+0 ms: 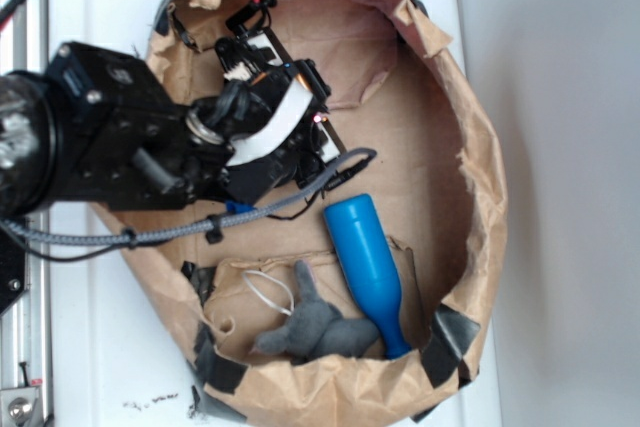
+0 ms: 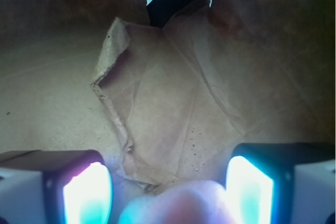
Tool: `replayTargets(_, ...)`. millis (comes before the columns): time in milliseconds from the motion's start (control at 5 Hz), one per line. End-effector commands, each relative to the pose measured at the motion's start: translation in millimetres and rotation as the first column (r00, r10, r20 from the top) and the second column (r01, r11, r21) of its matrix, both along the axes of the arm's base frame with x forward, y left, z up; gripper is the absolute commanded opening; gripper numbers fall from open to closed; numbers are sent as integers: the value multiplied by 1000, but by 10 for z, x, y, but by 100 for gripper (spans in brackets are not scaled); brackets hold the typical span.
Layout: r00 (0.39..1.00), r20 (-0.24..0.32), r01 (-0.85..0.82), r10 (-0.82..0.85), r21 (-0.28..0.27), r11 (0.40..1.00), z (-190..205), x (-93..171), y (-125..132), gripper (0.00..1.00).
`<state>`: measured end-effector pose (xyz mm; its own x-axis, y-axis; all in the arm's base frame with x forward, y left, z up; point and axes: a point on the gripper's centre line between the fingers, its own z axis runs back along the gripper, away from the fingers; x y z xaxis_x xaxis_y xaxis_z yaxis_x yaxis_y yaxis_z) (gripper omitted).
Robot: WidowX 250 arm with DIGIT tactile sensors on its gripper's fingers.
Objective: Grab the pink bunny.
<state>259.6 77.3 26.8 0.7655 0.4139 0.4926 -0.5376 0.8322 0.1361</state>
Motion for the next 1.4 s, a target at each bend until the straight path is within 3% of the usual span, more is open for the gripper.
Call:
replayTargets(0, 999, 47, -15, 15, -6, 1000, 202, -73, 86, 0)
replayTargets(600, 1000, 23, -3, 5, -81, 997, 540, -20, 5, 0)
replayTargets(1200, 999, 30, 23, -16, -230, 973, 1342, 21, -47, 0)
